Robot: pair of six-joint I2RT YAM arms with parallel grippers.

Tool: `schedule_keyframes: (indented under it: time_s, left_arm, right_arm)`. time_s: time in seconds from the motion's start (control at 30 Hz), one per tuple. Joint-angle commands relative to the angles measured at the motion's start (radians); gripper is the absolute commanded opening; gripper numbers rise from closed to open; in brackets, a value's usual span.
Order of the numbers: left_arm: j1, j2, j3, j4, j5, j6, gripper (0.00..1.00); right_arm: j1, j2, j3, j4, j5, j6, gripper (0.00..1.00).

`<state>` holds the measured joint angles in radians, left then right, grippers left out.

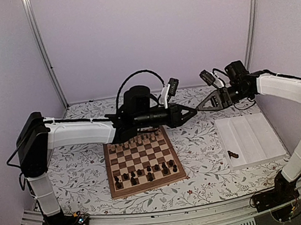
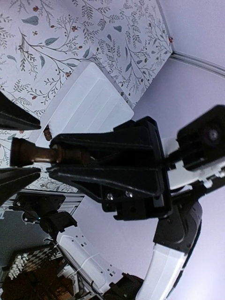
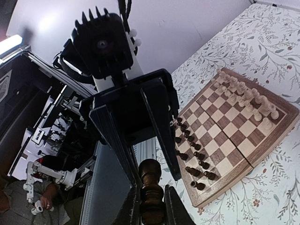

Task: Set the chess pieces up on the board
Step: Place the chess piece on the chessboard.

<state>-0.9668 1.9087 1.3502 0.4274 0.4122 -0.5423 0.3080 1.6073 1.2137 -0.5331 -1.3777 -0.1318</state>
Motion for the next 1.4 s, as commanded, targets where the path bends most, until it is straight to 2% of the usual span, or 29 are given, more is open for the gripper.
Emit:
schedule_keyframes:
  time_s: [0.0, 0.13, 0.23, 0.37, 0.47, 0.6, 0.73, 0.83, 1.03, 1.37]
  left_arm:
    - [-0.004, -0.096, -0.003, -0.171, -0.082, 0.125, 0.32]
    - [0.015, -0.271, -0.047, -0.386, -0.213, 0.266, 0.39]
    - [0.052, -0.406, -0.075, -0.535, -0.383, 0.342, 0.51]
    - [0.151, -0.527, -0.11, -0.601, -0.584, 0.388, 0.62]
    - [0.22, -0.577, -0.131, -0.591, -0.662, 0.412, 0.65]
    - [0.284, -0.656, -0.224, -0.511, -0.713, 0.458, 0.65]
    - [0.36, -0.741, -0.365, -0.412, -0.7, 0.461, 0.65]
    - [0.364, -0.767, -0.359, -0.42, -0.728, 0.486, 0.66]
    - [0.373, -0.797, -0.356, -0.422, -0.73, 0.492, 0.67]
    - [0.384, -0.798, -0.342, -0.424, -0.698, 0.478, 0.67]
  right_arm:
    - [0.02, -0.042, 0.145, -0.137, 0.196, -0.143, 0.0]
    - [0.086, -0.031, 0.27, -0.243, 0.399, -0.264, 0.0]
    - [0.188, -0.014, 0.335, -0.283, 0.561, -0.335, 0.0]
    - [0.353, 0.026, 0.408, -0.304, 0.757, -0.397, 0.0]
    - [0.465, 0.103, 0.496, -0.346, 0.856, -0.436, 0.0]
    - [0.601, 0.22, 0.614, -0.413, 0.95, -0.478, 0.0]
    - [0.718, 0.356, 0.719, -0.493, 1.0, -0.509, 0.0]
    - [0.781, 0.457, 0.764, -0.522, 1.052, -0.527, 0.0]
    - [0.837, 0.579, 0.826, -0.526, 1.136, -0.532, 0.0]
    - [0.886, 0.649, 0.843, -0.51, 1.245, -0.529, 0.0]
